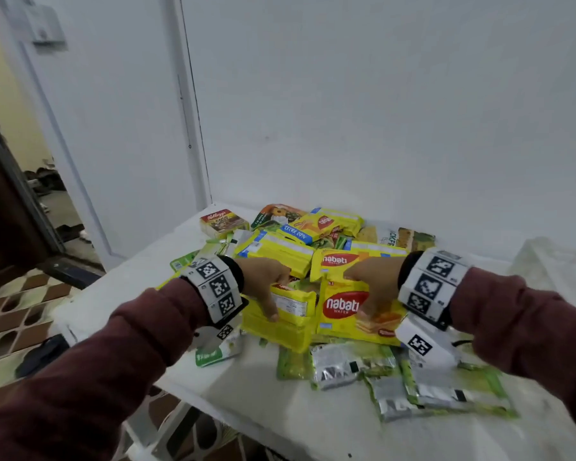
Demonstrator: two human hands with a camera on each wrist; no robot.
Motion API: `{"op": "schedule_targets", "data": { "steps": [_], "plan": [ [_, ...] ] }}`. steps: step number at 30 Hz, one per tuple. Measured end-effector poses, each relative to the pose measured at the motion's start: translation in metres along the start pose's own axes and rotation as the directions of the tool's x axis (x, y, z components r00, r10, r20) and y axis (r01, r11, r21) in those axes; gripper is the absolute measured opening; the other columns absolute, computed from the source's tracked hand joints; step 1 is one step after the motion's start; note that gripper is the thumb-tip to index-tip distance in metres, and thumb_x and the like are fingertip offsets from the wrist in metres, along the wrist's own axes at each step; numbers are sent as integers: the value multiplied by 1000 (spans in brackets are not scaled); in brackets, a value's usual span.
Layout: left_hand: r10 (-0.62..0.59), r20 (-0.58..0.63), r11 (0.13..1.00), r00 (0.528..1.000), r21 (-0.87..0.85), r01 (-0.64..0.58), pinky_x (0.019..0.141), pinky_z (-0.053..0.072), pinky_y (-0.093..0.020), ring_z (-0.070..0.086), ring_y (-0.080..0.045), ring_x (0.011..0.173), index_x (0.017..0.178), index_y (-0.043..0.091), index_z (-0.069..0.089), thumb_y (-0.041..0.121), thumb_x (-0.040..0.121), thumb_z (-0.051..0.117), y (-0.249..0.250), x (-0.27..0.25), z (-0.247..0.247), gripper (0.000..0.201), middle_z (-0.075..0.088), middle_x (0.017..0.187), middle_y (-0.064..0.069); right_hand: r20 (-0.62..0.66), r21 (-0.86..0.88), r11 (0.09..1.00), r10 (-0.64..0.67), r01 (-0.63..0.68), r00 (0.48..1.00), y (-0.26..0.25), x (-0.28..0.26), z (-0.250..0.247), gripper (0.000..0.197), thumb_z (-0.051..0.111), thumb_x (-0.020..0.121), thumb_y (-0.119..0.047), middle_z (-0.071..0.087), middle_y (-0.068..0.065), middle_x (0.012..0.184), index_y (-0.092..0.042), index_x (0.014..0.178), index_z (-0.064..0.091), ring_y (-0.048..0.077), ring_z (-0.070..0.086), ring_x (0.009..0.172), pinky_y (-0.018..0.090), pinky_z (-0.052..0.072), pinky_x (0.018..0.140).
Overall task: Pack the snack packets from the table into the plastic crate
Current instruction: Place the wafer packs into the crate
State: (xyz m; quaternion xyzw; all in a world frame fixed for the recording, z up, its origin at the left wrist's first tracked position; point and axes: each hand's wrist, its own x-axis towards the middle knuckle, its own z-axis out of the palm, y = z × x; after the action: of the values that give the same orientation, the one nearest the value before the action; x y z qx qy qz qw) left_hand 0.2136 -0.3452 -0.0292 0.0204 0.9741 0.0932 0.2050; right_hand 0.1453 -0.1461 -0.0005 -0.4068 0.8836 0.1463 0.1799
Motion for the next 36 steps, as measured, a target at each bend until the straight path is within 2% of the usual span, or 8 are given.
{"op": "schedule_targets", "data": {
  "steps": [4, 9, 15, 20, 24, 27, 31, 36],
  "plan": [
    [70, -222, 997, 973, -17, -76, 59, 28, -29, 38, -17, 73, 68, 22, 34, 25, 72, 77, -14, -11, -40, 44, 39, 72, 6, -47, 246, 968, -37, 47, 998, 28, -5, -37, 32, 73, 79, -21, 58, -13, 86, -19, 106, 55, 12, 56, 90, 8, 42, 65],
    [30, -447, 997, 894, -51, -59, 71, 37, -28, 52, -24, 89, 96, 15, 44, 31, 78, 70, -38, 5, -79, 35, 53, 94, -6, -51, 427, 904, 51, -25, 997, 66, 14, -63, 30, 76, 74, -20, 71, 9, 100, -15, 100, 63, 16, 64, 82, 31, 54, 78],
    [-30, -247, 990, 969, -139, -5, 88, 30, -21, 41, -27, 130, 136, -4, 39, 24, 87, 63, -37, 52, -83, 62, 41, 143, -15, 98, 369, 914, 141, -167, 985, 62, 66, -50, 49, 74, 77, -26, 67, 10, 111, -6, 119, 60, 20, 61, 95, 35, 49, 89],
    [-130, -51, 990, 990, -59, 127, 112, 19, -28, 21, -22, 142, 147, 11, 22, 47, 90, 51, -55, 81, -94, 73, 17, 156, -6, 243, 409, 884, 133, -225, 961, 62, 88, -37, 49, 67, 84, -24, 60, 11, 125, -9, 128, 53, 17, 56, 100, 27, 49, 82],
    [-153, 37, 988, 988, 6, 153, 116, 11, -36, 12, -24, 145, 149, 11, 13, 54, 88, 48, -70, 96, -94, 82, 6, 158, -7, 240, 474, 852, 118, -223, 964, 61, 89, -35, 45, 67, 84, -19, 63, 7, 111, -9, 126, 55, 12, 60, 85, 15, 50, 68],
    [-141, 113, 989, 984, -25, 145, 118, 11, -40, 8, -25, 145, 149, 12, 8, 52, 85, 55, -77, 100, -94, 89, 1, 158, -7, 202, 482, 846, 146, -228, 968, 59, 86, -35, 45, 73, 78, -26, 65, -2, 103, -17, 120, 60, 13, 61, 90, 22, 50, 78],
    [-72, 200, 997, 977, -23, 78, 114, 27, -45, 35, -25, 136, 142, 18, 37, 81, 25, 72, -88, 121, -95, 138, 36, 148, -2, 133, 496, 835, 195, -236, 972, 56, 81, -33, 43, 79, 71, -29, 67, -8, 95, -22, 110, 65, 13, 63, 90, 27, 50, 82],
    [71, 199, 995, 977, -78, -56, 84, 50, -24, 62, -13, 91, 110, 15, 64, 29, 77, 74, -74, 104, -114, 38, 66, 96, 6, 72, 519, 829, 200, -208, 977, 50, 61, -38, 35, 81, 68, -29, 67, -11, 88, -27, 99, 64, 11, 64, 84, 26, 52, 77]
  ]
}}
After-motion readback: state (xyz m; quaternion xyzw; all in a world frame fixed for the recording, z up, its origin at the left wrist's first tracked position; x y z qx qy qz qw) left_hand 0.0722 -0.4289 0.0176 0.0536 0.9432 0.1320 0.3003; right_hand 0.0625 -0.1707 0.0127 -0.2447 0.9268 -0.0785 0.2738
